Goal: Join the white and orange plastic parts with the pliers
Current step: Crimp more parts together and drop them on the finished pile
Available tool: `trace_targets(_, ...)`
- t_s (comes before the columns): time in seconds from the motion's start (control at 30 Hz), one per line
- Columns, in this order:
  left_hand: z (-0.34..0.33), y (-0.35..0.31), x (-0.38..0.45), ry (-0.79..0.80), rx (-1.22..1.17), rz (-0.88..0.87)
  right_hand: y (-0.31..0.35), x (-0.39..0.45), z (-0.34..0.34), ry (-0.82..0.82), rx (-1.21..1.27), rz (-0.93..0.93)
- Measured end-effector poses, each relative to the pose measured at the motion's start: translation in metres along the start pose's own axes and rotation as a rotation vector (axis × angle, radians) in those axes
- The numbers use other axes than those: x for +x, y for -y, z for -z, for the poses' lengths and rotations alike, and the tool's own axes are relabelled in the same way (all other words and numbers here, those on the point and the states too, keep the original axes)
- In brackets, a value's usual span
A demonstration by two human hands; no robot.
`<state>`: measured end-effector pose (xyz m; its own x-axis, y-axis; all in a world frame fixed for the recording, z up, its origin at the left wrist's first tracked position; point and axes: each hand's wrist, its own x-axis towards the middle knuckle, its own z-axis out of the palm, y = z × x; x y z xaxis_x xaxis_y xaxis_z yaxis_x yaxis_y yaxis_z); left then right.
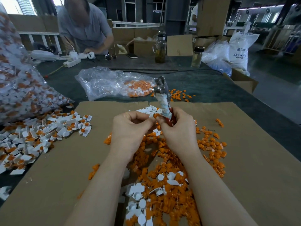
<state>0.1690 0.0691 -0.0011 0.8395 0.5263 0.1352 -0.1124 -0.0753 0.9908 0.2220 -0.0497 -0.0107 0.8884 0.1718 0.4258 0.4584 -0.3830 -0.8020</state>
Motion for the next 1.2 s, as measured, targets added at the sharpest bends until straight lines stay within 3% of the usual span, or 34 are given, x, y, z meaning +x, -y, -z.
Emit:
trace_targets(0.23,-0.001,0.001,0.000,-0.007,0.127,-0.067,0.001,0.000,0.001,0.003,-0.046,0.021)
trace_targets(0.67,-0.001,0.004,0.003,-0.071,0.084,-0.055,0.000,0.002,0.003,0.103,0.071,0.026)
trace_targets(0.8,0.001,0.007,0.005,-0.077,0.148,-0.061,-0.001,0.003,0.009,0.226,0.136,0.018)
trace_targets(0.93,0.005,0.005,0.007,-0.069,0.097,-0.053,-0.003,0.004,0.021,0.371,0.228,-0.104)
trace_targets(1.2,0.013,0.004,0.009,-0.061,-0.083,-0.099,-0.009,0.007,0.038,0.644,0.063,-0.117)
